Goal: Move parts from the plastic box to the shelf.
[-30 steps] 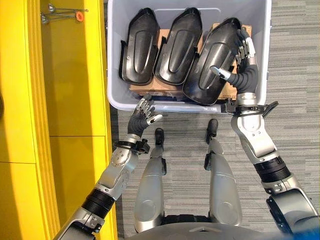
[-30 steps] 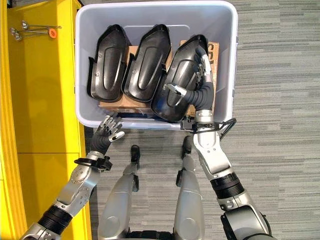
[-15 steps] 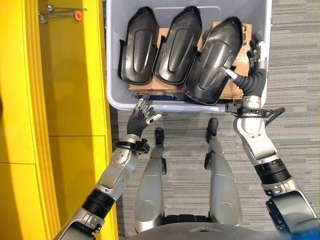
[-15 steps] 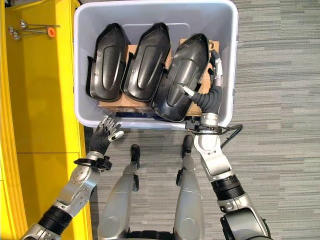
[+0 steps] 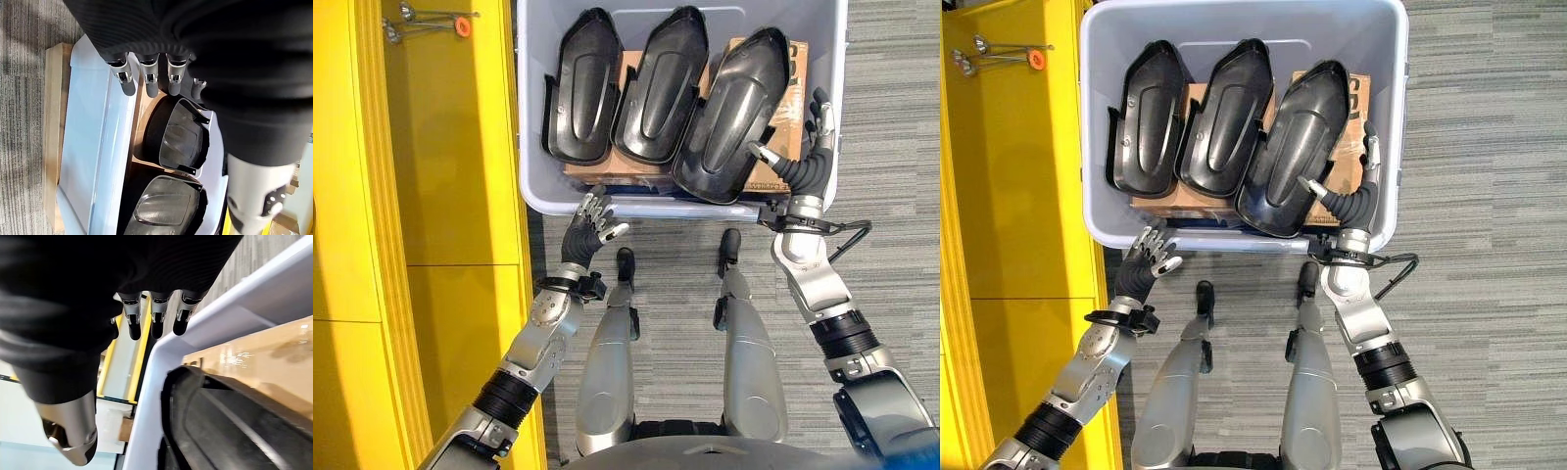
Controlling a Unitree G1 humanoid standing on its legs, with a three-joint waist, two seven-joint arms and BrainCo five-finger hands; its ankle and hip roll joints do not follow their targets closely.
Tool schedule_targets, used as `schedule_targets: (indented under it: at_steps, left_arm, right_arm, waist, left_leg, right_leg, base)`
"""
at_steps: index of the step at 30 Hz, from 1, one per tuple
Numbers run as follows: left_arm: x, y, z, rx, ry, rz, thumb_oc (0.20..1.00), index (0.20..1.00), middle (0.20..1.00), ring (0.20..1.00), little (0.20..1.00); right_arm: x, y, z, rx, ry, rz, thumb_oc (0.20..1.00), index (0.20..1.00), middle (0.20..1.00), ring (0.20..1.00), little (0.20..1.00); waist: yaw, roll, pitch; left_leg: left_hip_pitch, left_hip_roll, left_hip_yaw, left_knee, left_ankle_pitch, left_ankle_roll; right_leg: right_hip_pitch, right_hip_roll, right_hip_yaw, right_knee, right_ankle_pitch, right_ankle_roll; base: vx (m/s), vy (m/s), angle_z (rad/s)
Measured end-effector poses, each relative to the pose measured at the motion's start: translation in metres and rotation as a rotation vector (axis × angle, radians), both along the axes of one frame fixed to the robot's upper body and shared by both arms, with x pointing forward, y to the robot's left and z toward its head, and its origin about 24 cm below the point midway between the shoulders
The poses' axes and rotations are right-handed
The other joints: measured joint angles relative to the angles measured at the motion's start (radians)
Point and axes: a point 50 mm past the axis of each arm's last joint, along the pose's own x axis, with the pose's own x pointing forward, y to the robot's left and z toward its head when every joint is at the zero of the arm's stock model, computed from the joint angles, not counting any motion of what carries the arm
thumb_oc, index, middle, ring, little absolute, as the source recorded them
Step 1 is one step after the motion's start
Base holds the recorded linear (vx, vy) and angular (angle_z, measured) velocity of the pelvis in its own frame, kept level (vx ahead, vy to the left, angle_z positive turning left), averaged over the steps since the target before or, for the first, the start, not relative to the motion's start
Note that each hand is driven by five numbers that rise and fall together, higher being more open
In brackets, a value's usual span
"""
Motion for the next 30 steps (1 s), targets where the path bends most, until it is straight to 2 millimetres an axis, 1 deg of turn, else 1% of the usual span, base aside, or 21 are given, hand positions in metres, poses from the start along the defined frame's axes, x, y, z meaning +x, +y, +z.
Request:
schedule_targets:
  at_steps: [3, 5, 11, 15, 21, 30]
  left_arm:
    - [0.0, -0.001, -0.001, 0.001, 0.002, -0.006, 1.0, 1.0, 1.0, 1.0, 1.0]
    - [-0.001, -0.002, -0.001, 0.001, 0.003, -0.008, 1.0, 1.0, 1.0, 1.0, 1.0]
    - [-0.001, -0.002, -0.001, 0.001, -0.001, -0.007, 1.0, 1.0, 1.0, 1.0, 1.0]
    - [-0.001, -0.001, 0.0, -0.004, -0.005, 0.0, 1.0, 1.0, 1.0, 1.0, 1.0]
    - [-0.001, -0.001, 0.0, -0.007, -0.007, 0.003, 1.0, 1.0, 1.0, 1.0, 1.0]
    - [-0.001, 0.0, 0.0, -0.002, -0.012, 0.0, 1.0, 1.0, 1.0, 1.0, 1.0]
  right_arm:
    - [0.002, 0.003, -0.004, 0.006, 0.017, 0.005, 1.0, 1.0, 1.0, 1.0, 1.0]
    - [0.006, 0.002, -0.01, -0.001, 0.05, -0.006, 1.0, 1.0, 1.0, 1.0, 1.0]
    - [0.014, -0.001, -0.015, -0.002, 0.095, -0.027, 1.0, 1.0, 1.0, 1.0, 1.0]
    - [0.016, -0.002, -0.02, 0.024, 0.122, -0.03, 1.0, 1.0, 1.0, 1.0, 1.0]
    - [0.023, 0.002, -0.029, 0.06, 0.171, -0.037, 1.0, 1.0, 1.0, 1.0, 1.0]
    - [0.028, -0.004, -0.041, 0.065, 0.236, -0.07, 1.0, 1.0, 1.0, 1.0, 1.0]
  waist:
    - [0.003, 0.0, 0.0]
    - [0.003, 0.0, 0.0]
    - [0.003, 0.0, 0.0]
    - [0.005, 0.0, 0.0]
    - [0.01, 0.001, 0.001]
    - [0.021, 0.001, 0.001]
  left_leg:
    - [-0.001, 0.0, 0.0, 0.0, 0.0, 0.001]
    - [-0.002, -0.001, 0.0, 0.0, 0.0, 0.001]
    - [-0.013, -0.001, 0.001, 0.001, 0.0, 0.0]
    - [-0.029, -0.002, 0.001, 0.005, 0.0, 0.0]
    - [-0.028, -0.002, 0.001, 0.006, 0.0, 0.0]
    - [-0.036, -0.003, 0.002, 0.015, 0.0, 0.0]
  right_leg:
    - [-0.002, -0.001, 0.0, 0.0, 0.0, 0.0]
    - [-0.002, -0.001, 0.0, 0.0, 0.0, 0.0]
    - [-0.015, 0.0, 0.002, 0.001, 0.0, 0.0]
    - [-0.031, -0.001, 0.003, 0.006, 0.001, 0.0]
    - [-0.032, -0.001, 0.003, 0.012, 0.001, 0.0]
    - [-0.04, -0.001, 0.011, 0.014, 0.001, 0.0]
  base:
    - [0.0, 0.0, 0.0]
    - [0.0, 0.0, 0.0]
    - [0.0, 0.0, 0.0]
    - [0.0, 0.0, 0.0]
    - [0.0, 0.0, 0.0]
    - [0.0, 0.0, 0.0]
